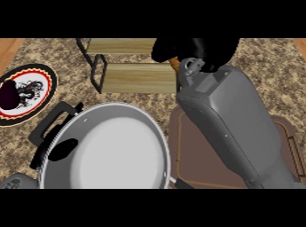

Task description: Pick the croissant from the tray and place it in the tiered shelf

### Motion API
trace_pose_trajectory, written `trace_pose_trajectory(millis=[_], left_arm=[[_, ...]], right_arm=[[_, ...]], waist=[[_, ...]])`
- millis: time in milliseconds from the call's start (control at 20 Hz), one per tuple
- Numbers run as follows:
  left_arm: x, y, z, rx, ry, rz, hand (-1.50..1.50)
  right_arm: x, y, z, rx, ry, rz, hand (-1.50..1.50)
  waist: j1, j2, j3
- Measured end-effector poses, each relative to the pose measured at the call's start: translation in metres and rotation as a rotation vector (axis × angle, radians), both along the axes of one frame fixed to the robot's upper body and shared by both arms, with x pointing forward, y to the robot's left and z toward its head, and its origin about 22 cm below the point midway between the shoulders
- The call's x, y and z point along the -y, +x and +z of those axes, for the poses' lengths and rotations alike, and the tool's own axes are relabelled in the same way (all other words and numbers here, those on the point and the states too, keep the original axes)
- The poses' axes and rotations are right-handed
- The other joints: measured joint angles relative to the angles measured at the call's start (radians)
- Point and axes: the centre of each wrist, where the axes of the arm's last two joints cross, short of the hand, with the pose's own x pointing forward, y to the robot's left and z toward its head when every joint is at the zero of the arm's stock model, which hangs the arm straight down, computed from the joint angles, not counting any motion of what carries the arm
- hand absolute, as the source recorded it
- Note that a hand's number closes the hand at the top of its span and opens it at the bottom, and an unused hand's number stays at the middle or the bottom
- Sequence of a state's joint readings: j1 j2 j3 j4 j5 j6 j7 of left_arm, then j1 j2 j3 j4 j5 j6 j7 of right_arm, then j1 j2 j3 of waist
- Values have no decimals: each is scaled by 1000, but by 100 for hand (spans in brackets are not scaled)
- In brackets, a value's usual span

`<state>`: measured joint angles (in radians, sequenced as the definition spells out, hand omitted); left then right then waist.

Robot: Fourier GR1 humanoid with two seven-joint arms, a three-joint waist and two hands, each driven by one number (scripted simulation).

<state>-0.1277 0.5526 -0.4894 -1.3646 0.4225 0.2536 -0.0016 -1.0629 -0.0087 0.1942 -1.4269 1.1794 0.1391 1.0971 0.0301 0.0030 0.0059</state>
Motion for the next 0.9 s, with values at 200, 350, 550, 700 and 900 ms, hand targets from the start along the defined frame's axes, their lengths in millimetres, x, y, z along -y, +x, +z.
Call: trace_pose_trajectory(millis=[200, 350, 550, 700, 900], left_arm=[[1, 1, -1, -2, -15, -16, 0], [2, 2, 0, -2, -23, -35, 0], [4, 1, 2, 8, -22, -48, 0], [9, 5, 4, 12, -17, -57, 0], [8, 5, 4, 17, -32, -73, 0]], right_arm=[[2, 37, 4, -36, -10, -23, 150], [3, 62, 0, -69, -16, -29, 150], [9, 89, -8, -106, -12, -20, 150], [2, 100, -16, -145, -5, -10, 150], [7, 114, -32, -197, 5, -2, 150]], waist=[[3, 3, 1], [7, 5, 1], [15, 8, 1], [21, 12, 1], [33, 19, -3]])
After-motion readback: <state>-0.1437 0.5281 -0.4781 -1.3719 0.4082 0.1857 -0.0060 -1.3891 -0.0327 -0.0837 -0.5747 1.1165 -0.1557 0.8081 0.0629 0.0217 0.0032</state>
